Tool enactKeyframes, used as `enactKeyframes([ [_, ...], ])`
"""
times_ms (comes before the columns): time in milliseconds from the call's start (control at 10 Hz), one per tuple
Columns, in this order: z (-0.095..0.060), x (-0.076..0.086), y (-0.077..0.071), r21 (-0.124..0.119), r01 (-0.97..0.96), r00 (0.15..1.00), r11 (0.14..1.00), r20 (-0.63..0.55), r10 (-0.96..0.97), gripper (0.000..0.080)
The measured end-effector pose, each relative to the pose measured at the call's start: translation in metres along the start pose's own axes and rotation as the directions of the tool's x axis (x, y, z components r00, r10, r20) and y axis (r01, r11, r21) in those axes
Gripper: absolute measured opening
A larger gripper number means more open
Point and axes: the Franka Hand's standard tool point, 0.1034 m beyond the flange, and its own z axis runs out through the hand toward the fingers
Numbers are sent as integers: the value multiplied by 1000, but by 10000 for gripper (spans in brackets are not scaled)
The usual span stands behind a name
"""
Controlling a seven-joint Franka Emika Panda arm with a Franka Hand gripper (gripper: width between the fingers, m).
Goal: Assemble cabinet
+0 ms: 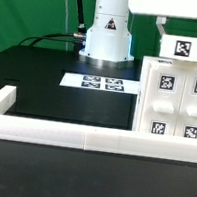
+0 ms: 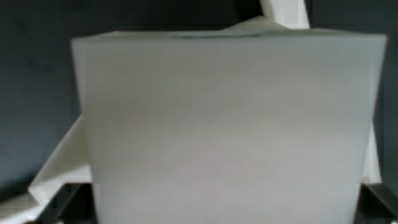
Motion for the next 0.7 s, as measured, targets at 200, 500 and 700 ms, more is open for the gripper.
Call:
enactKeyframes([
  [200, 0, -2, -3, 12, -167, 986, 986, 11, 167, 563],
  [500, 0, -3, -5, 22, -390, 920, 920, 32, 389, 563],
  [700, 0, -3, -6, 24, -521, 853, 853, 45, 520, 563],
])
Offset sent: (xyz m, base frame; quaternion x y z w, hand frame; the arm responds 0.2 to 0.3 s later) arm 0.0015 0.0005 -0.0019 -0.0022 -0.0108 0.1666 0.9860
